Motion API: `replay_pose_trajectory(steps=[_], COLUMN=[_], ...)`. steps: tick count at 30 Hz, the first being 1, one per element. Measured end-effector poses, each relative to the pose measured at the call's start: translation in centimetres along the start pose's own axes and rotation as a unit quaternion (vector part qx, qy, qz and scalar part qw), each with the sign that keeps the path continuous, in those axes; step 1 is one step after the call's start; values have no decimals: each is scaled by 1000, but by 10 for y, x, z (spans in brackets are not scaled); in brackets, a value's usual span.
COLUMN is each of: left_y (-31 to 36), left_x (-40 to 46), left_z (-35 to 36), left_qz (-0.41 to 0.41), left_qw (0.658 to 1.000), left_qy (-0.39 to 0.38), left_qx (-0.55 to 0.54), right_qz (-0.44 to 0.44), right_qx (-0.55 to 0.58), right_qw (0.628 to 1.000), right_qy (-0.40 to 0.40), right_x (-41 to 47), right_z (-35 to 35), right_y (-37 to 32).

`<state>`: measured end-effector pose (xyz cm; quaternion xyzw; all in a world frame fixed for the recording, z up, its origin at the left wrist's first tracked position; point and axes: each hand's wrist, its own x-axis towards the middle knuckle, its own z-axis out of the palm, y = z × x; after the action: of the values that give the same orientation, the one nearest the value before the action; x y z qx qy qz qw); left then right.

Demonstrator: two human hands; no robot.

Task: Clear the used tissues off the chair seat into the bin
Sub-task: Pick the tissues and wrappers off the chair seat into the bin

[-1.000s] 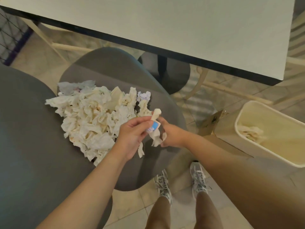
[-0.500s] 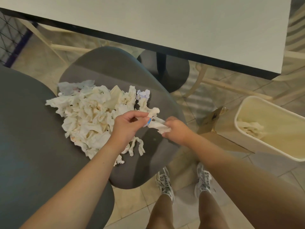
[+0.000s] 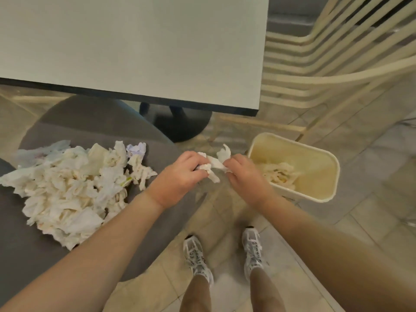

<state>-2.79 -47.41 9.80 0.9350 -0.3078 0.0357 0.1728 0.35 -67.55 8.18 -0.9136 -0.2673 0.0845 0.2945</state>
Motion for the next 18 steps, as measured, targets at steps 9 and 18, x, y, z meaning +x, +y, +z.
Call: replay_pose_trajectory(steps=[9, 18], left_y=[80, 93], left_x=[165, 213], left_z=[73, 155], left_qz=[129, 4], left_qw=[988, 963], left_qy=[-74, -267], left_qx=[-43, -42], right_qz=[144, 273], right_qx=[-1, 6], right_qw=[990, 953], right_qy=[-2, -134], right_x=[-74, -91], right_z=[-76, -82], right_y=[144, 197])
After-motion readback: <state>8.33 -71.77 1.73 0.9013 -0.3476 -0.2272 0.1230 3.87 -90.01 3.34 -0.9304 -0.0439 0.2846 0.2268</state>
